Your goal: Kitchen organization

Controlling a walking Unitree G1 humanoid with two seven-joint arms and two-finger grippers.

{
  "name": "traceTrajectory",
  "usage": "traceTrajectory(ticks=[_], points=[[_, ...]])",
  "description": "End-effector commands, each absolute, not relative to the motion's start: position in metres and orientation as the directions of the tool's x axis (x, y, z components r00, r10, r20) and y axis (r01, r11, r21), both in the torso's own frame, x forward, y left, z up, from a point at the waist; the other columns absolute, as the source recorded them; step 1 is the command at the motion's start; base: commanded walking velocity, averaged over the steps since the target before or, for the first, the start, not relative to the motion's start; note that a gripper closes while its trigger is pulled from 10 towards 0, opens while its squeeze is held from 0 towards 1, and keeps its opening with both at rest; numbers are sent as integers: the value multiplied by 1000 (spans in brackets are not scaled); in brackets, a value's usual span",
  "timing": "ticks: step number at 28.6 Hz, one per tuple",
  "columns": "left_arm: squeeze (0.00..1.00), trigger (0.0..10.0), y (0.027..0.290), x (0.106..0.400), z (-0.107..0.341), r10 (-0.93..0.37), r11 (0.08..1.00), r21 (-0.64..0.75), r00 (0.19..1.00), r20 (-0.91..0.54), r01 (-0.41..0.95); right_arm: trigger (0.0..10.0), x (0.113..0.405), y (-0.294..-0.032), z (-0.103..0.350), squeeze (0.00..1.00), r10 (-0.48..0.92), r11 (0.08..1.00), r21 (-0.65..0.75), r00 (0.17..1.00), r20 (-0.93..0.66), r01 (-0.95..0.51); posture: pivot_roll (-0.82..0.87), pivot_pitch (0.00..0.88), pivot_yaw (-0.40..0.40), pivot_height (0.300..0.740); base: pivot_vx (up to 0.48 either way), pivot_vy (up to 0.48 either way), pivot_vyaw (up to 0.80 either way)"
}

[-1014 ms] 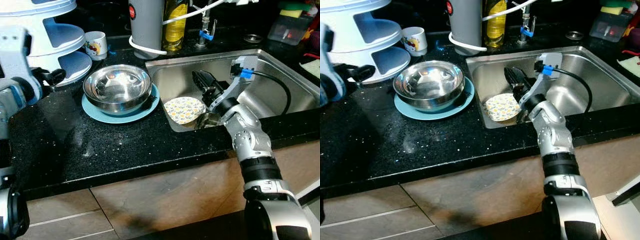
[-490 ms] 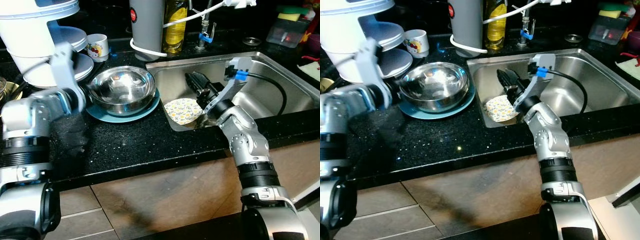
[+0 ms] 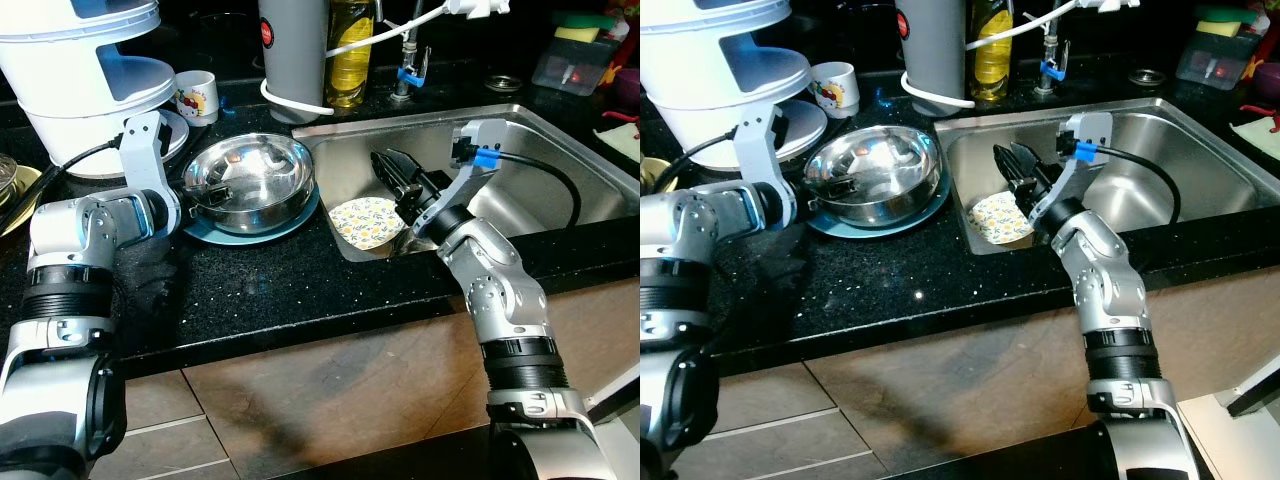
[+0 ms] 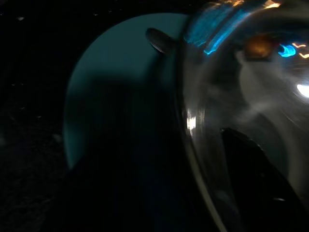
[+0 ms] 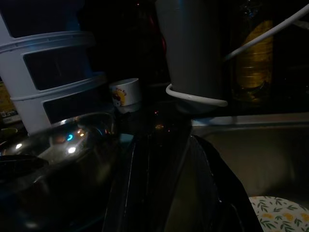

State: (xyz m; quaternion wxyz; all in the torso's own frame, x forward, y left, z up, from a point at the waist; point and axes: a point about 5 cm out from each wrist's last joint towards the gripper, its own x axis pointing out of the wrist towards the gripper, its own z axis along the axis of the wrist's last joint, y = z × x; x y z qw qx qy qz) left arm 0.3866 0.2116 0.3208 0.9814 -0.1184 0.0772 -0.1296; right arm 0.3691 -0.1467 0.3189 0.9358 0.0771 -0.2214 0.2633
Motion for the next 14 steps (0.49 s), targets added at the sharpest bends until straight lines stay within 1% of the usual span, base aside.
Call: traceTrajectory(ticks=[1, 11, 12, 14], points=[[0, 0, 219, 386, 324, -248, 940, -267, 962, -112, 212, 10000, 367, -148, 319, 0, 457, 846, 40, 762, 458, -532, 19, 180, 32, 740, 0, 0, 0], [0, 0, 223, 387, 329, -236, 936, -284, 969, -68, 208, 10000, 367, -146, 320, 0, 463, 843, 38, 760, 456, -536, 17, 166, 22, 740, 0, 0, 0], [0, 0, 226, 387, 334, -212, 939, -282, 977, -34, 194, 10000, 367, -146, 321, 0, 463, 844, 35, 759, 459, -536, 16, 165, 22, 740, 0, 0, 0], [0, 0, 228, 387, 338, -200, 941, -281, 980, -10, 189, 10000, 367, -146, 322, 0, 462, 844, 34, 758, 460, -535, 16, 165, 22, 740, 0, 0, 0]])
